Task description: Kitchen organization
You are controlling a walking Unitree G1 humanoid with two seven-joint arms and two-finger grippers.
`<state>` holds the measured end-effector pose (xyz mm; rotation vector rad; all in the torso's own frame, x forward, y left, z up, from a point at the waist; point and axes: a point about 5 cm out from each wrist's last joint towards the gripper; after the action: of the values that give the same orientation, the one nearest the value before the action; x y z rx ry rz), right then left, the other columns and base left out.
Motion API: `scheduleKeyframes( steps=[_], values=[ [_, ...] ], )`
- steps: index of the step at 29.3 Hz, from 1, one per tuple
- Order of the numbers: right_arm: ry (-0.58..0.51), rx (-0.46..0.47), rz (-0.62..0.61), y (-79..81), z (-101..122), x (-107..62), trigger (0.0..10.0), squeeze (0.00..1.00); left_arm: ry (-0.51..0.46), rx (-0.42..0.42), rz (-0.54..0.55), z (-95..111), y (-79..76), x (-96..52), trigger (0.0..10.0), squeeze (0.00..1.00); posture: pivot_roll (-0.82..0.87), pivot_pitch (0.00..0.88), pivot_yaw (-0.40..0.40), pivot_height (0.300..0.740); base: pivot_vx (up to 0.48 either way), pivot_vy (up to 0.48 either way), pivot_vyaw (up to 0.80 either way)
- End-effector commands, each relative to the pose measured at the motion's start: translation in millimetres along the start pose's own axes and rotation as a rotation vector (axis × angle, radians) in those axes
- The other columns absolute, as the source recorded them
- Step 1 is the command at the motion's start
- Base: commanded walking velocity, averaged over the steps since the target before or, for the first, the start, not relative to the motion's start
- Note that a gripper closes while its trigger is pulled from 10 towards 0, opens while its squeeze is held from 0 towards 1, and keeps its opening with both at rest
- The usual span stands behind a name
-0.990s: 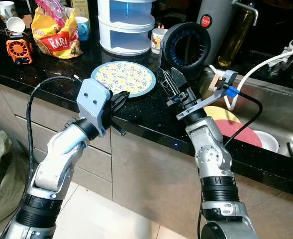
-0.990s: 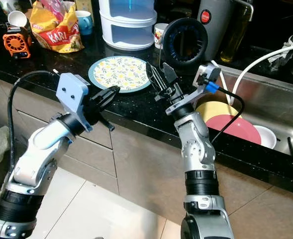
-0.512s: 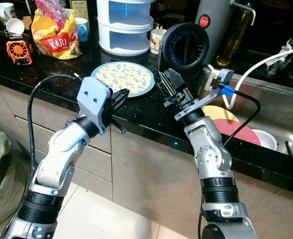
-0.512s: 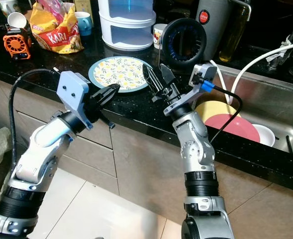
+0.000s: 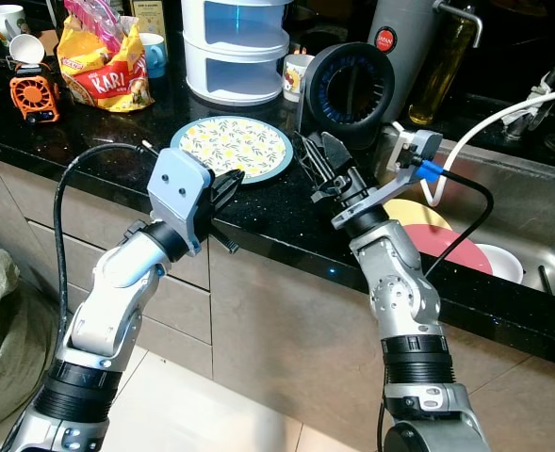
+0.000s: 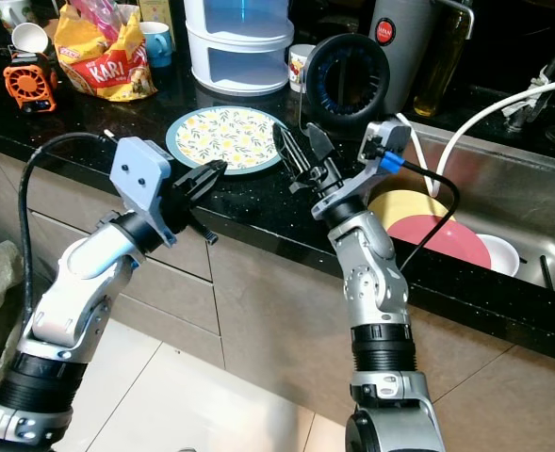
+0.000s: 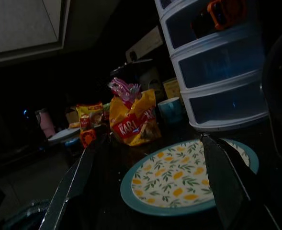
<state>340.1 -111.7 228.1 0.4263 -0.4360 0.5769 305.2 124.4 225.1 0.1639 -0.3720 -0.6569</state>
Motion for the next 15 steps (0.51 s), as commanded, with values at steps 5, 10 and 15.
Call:
scheduleKeyframes(
  steps=[5, 10, 15],
  values=[
    [0.004, -0.006, 0.004, 0.2, 0.8, -1.6, 10.0, 0.00, -0.003, -0.010, -0.020, -2.3, -5.5, 3.7, 10.0, 0.00, 0.13, 0.000, -0.023, 0.740, 0.000, 0.000, 0.00],
    [0.005, -0.006, 0.004, 0.3, 0.4, -1.3, 10.0, 0.00, 0.000, -0.008, -0.018, -2.7, -5.4, 3.4, 10.0, 0.00, 0.13, 0.000, -0.023, 0.740, 0.000, 0.000, 0.00],
    [0.009, -0.005, 0.005, 0.6, -0.3, -1.1, 10.0, 0.00, 0.004, -0.010, -0.017, -3.0, -5.3, 3.4, 10.0, 0.00, 0.13, 0.000, -0.025, 0.740, 0.000, 0.000, 0.00]
  ],
)
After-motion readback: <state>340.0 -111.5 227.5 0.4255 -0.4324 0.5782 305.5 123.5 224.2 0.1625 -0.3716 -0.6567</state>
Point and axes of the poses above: a point about 5 cm out from each wrist's last joint towards the gripper, its own x axis pointing out of the wrist towards the gripper, its own z axis along the axis of the wrist's last joint, y = z × x, and after that the axes turned 4 degrees about -x, right-handed
